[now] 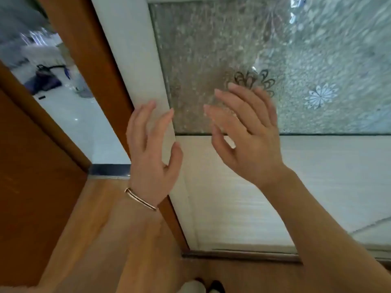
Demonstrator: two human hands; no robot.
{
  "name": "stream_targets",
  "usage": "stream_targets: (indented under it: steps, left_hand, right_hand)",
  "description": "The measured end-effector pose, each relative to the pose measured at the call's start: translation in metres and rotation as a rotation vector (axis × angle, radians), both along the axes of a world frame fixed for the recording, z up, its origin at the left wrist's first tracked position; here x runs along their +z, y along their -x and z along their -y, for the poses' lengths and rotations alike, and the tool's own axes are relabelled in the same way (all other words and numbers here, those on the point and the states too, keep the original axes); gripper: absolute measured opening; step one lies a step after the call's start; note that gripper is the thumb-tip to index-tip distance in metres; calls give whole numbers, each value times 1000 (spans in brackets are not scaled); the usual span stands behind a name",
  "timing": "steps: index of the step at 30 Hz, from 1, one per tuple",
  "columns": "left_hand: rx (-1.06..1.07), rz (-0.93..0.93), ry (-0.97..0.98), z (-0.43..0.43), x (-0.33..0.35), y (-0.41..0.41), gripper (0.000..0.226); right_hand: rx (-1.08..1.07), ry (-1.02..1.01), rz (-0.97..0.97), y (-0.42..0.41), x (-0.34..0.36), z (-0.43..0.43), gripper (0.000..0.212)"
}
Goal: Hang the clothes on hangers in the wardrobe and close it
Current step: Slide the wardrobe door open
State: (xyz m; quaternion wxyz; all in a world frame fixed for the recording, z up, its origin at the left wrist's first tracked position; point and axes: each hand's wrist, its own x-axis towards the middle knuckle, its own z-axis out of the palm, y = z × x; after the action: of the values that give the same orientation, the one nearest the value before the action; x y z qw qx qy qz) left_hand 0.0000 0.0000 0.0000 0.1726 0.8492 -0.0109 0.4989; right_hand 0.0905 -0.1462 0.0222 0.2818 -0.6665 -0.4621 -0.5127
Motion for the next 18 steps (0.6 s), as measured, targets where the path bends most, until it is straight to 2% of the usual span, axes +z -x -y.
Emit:
stream_targets:
  steps: [3, 6, 9, 18]
  left_hand:
    - [72, -13, 68, -5, 5, -9, 61]
    - [175, -141, -86, -4, 0, -21, 84]
    - [254, -185, -113, -2, -5, -28, 102]
    - [220, -142, -188, 1, -12, -39, 96]
  right_hand:
    - [-182, -45, 80, -15, 11, -10, 36]
    - [-314, -5, 104, -32, 10, -16, 43]
    - [-400, 9, 153, -43, 1, -17, 49]
    - [-477, 11, 286, -56, 1, -10, 57]
